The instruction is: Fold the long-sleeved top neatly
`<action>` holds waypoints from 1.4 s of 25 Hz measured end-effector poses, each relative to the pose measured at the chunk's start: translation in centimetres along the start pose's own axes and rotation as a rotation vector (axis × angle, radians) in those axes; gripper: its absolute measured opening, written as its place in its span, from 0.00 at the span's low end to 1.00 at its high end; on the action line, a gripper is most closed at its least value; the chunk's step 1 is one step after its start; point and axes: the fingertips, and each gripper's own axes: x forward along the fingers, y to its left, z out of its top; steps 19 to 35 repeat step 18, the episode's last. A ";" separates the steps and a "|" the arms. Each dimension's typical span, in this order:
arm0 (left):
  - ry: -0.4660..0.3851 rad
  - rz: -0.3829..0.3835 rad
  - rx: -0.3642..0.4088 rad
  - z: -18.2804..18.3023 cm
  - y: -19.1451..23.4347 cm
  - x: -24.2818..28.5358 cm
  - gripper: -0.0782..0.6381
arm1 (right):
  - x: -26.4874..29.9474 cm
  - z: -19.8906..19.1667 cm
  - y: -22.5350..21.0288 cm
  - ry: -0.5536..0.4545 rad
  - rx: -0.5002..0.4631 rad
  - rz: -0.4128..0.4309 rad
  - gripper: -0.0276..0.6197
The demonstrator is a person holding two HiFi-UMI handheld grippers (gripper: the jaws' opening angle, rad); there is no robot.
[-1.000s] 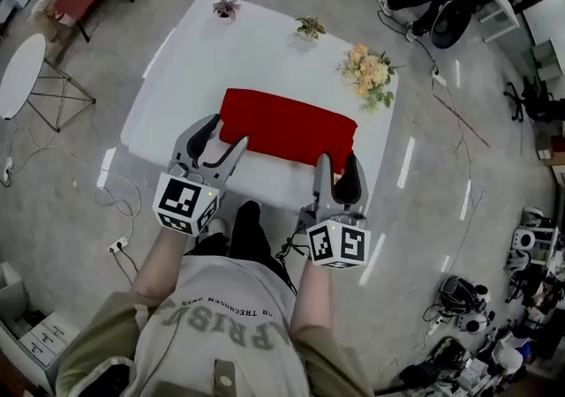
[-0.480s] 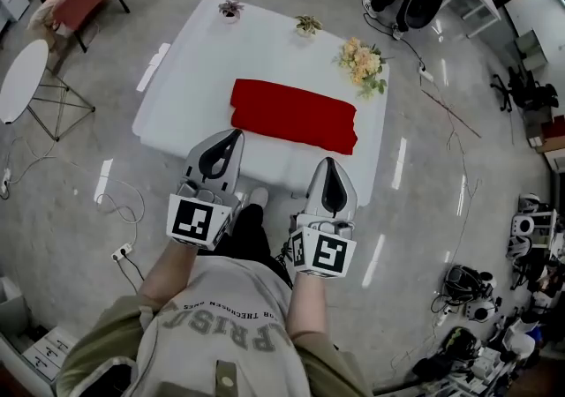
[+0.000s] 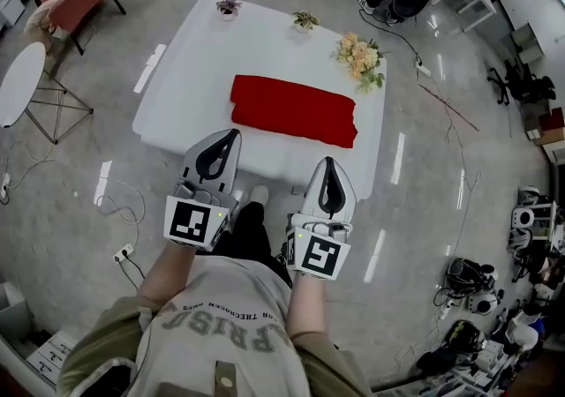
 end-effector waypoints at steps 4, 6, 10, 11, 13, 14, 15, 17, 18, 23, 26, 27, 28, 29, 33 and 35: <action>-0.001 0.000 0.002 0.0 0.3 0.1 0.13 | 0.3 0.7 -0.2 -0.016 -0.013 -0.006 0.04; 0.001 0.004 -0.001 0.0 0.5 0.3 0.13 | 0.7 1.3 -0.1 -0.029 0.002 -0.012 0.04; 0.009 0.009 -0.007 -0.5 1.0 1.0 0.13 | 1.4 1.0 0.0 -0.020 -0.030 0.006 0.04; 0.011 0.010 -0.008 -0.6 1.1 1.2 0.13 | 1.6 0.8 0.0 -0.015 -0.038 0.010 0.04; 0.014 0.011 -0.008 -0.8 1.3 1.6 0.13 | 2.1 0.9 0.0 -0.017 -0.030 0.006 0.04; 0.015 0.012 -0.009 -0.9 1.5 1.8 0.13 | 2.4 0.9 -0.1 -0.018 -0.025 0.003 0.04; 0.016 0.012 -0.009 -1.0 1.6 2.1 0.13 | 2.7 0.8 -0.2 -0.015 -0.031 0.004 0.04; 0.019 0.015 -0.009 -1.3 2.0 2.6 0.13 | 3.2 0.3 -0.4 -0.005 -0.053 0.010 0.04; 0.021 0.016 -0.009 -1.4 2.2 2.8 0.13 | 3.4 0.1 -0.5 0.000 -0.063 0.013 0.04; 0.021 0.016 -0.009 -1.4 2.2 2.8 0.13 | 3.4 0.1 -0.5 0.000 -0.063 0.013 0.04; 0.021 0.016 -0.009 -1.4 2.2 2.8 0.13 | 3.4 0.1 -0.5 0.000 -0.063 0.013 0.04; 0.021 0.016 -0.009 -1.4 2.2 2.8 0.13 | 3.4 0.1 -0.5 0.000 -0.063 0.013 0.04; 0.021 0.016 -0.009 -1.4 2.2 2.8 0.13 | 3.4 0.1 -0.5 0.000 -0.063 0.013 0.04; 0.021 0.016 -0.009 -1.4 2.2 2.8 0.13 | 3.4 0.1 -0.5 0.000 -0.063 0.013 0.04; 0.021 0.016 -0.009 -1.4 2.2 2.8 0.13 | 3.4 0.1 -0.5 0.000 -0.063 0.013 0.04; 0.021 0.016 -0.009 -1.4 2.2 2.8 0.13 | 3.4 0.1 -0.5 0.000 -0.063 0.013 0.04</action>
